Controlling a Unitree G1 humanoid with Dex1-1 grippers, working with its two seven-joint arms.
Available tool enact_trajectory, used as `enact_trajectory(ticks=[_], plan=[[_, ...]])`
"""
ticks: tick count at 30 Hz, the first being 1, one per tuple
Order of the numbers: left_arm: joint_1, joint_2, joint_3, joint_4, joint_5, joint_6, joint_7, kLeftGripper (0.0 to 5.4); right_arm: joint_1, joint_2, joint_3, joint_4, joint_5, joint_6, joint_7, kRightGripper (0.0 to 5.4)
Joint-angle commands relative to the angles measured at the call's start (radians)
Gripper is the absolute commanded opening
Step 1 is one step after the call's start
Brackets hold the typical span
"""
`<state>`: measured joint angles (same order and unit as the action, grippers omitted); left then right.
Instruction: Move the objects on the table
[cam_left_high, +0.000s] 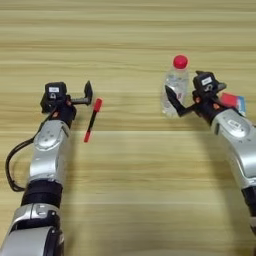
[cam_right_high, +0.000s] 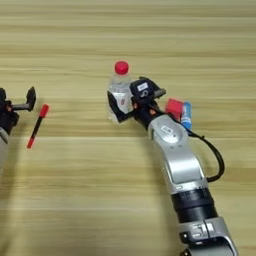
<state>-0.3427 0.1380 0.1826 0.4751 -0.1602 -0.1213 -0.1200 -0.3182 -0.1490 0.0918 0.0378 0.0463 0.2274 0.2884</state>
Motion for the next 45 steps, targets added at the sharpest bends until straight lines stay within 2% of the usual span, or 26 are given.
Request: enact_trajectory(ticks=[1,13,17,28,34,39,45], plan=[[-0.007,0.004,-0.002,0.002,0.006,0.000,0.000,5.40,-0.044,0.011,-0.003,0.042,0.005,-0.012,0.004,5.38],[-0.004,0.004,-0.002,-0.003,0.006,0.002,-0.001,5.40,-0.165,0.053,-0.042,0.247,0.025,-0.049,-0.007,5.38],[0.000,0.004,-0.003,-0.010,0.006,0.004,0.000,5.40,-0.176,0.059,-0.048,0.274,0.029,-0.056,-0.005,5.38],[0.001,0.004,-0.003,-0.011,0.005,0.003,-0.003,5.40,-0.186,0.076,-0.055,0.315,0.034,-0.088,0.006,3.78],[0.001,0.004,-0.005,-0.014,0.004,0.003,-0.008,5.40,-0.184,0.080,-0.063,0.306,0.038,-0.092,0.007,3.36],[0.021,-0.016,-0.046,-0.067,-0.010,-0.010,-0.077,5.40,-0.171,0.080,-0.063,0.233,0.035,-0.084,0.001,3.28],[0.087,-0.027,-0.176,-0.188,-0.006,-0.022,-0.255,5.40,-0.151,0.084,-0.050,0.092,0.033,-0.024,-0.010,3.28]])
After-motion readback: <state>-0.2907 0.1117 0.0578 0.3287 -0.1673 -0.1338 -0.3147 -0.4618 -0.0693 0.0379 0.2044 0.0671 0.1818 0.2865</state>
